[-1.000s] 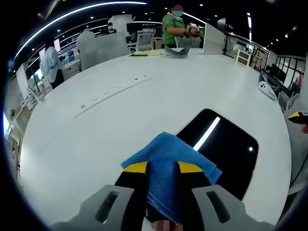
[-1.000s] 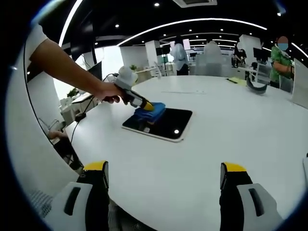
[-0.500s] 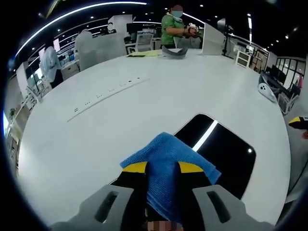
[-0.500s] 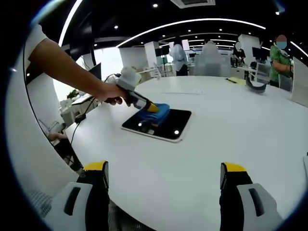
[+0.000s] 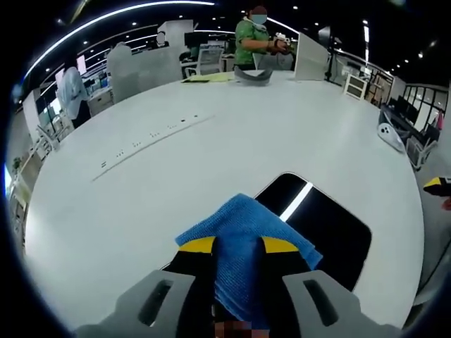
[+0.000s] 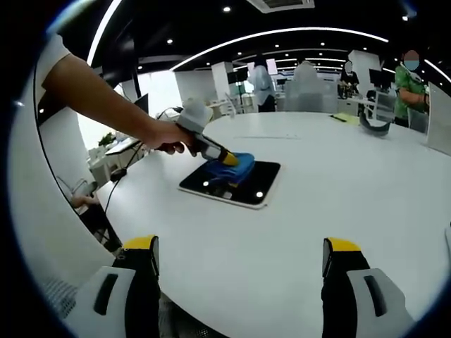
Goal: Wipe the mirror surface with the cleaning cloth until all visible marks leave the cleaned area.
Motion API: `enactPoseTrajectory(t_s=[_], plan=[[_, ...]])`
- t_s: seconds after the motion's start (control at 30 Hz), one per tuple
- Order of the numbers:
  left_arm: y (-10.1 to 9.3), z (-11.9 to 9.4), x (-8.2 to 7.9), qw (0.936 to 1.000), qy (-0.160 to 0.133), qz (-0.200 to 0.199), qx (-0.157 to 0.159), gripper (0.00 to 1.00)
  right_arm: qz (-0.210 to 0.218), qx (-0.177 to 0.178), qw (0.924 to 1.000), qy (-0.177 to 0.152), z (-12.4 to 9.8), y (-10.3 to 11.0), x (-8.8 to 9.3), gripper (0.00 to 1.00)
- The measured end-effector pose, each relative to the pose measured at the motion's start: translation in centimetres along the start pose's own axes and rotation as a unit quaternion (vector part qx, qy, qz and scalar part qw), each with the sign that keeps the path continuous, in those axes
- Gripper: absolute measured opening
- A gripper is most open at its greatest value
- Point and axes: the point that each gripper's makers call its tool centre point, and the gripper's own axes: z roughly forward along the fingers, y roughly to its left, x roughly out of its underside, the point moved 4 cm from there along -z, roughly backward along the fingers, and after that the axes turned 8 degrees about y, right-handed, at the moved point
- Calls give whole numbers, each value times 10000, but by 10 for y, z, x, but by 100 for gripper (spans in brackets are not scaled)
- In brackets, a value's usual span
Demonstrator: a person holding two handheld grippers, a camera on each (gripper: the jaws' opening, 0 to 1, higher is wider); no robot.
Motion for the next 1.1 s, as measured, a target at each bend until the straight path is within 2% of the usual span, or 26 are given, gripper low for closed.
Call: enactPoseTrajectory(t_s=[0.3, 0.57, 1.1], plan=[[-8, 6, -7, 10000, -21, -16, 40, 22, -15, -39, 10000, 14, 0, -1, 1, 96], [-12, 8, -9, 9999, -14, -131, -45, 22, -50, -77, 10000, 21, 1, -1, 0, 96], [-22, 16, -19, 9994, -143, -304, -89, 23, -81, -128, 9999, 40, 2, -3, 1, 96]])
